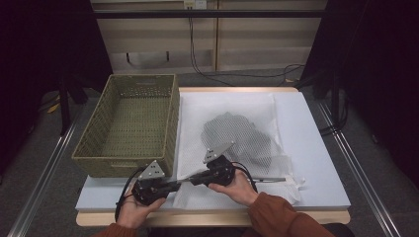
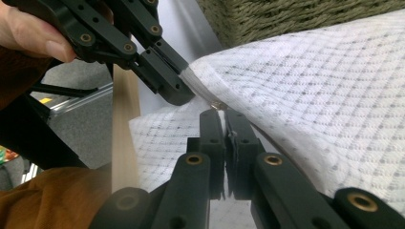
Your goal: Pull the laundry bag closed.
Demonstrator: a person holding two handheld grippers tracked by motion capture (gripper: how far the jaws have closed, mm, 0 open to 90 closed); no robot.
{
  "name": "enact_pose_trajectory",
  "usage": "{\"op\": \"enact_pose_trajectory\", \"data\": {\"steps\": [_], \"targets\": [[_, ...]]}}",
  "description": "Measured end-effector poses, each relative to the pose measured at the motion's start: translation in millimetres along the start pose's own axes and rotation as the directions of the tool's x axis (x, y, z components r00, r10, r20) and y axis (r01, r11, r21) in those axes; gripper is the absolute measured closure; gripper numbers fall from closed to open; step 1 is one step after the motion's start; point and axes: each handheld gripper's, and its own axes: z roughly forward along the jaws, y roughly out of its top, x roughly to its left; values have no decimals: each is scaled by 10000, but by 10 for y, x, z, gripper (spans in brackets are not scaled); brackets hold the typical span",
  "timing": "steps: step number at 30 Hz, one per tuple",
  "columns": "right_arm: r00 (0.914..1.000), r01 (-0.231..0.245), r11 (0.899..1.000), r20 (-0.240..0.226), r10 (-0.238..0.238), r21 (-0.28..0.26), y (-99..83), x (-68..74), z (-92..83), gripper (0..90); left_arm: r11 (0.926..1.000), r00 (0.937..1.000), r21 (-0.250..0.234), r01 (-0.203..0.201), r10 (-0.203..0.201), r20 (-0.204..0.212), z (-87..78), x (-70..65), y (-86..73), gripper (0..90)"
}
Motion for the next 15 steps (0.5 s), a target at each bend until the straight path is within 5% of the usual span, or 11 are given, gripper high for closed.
{"op": "enact_pose_trajectory", "data": {"steps": [15], "targets": [[9999, -46, 10000, 154, 46, 2, -13, 4, -40, 874, 10000, 10000, -1, -23, 23, -10, -5, -6, 10, 881]]}}
